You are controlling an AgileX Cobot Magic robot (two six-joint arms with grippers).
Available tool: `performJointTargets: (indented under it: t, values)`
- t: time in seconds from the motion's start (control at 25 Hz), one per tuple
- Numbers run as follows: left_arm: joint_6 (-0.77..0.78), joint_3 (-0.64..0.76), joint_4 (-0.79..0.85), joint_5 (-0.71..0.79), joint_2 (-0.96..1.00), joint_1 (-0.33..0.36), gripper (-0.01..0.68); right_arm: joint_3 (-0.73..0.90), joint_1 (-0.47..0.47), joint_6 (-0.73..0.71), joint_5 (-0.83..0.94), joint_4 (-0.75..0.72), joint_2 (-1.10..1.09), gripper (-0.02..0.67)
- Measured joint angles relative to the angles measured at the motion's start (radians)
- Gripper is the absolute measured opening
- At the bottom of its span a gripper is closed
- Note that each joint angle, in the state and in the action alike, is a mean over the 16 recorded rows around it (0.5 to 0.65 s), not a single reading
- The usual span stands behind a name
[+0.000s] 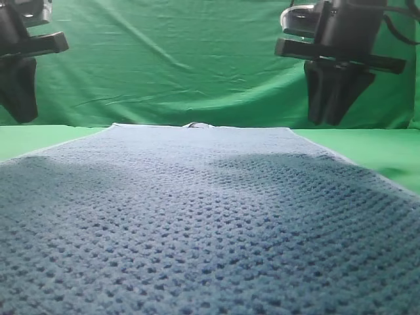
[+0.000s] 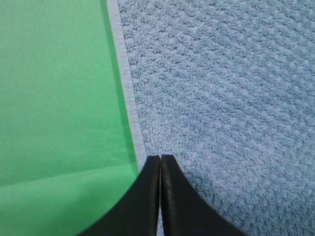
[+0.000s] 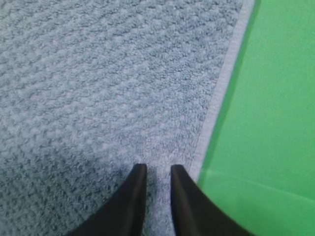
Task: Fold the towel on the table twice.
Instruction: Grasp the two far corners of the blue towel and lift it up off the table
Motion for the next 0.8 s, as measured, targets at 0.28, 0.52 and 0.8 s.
performJointTargets:
  t: [0.28,0.52,0.8]
  values:
    - [-0.011,-0.005,-0.002,-0.024,0.027,0.0,0.436,-0.02,0.0,-0.04,-0.011,0.004,0.044,0.56]
    - [-0.021,-0.006,-0.007,-0.029,0.06,0.0,0.623,-0.022,0.0,-0.052,-0.034,0.008,0.08,0.647]
    - [-0.025,-0.015,-0.002,-0.037,0.107,-0.001,0.643,-0.026,0.0,-0.058,-0.067,0.016,0.121,0.646]
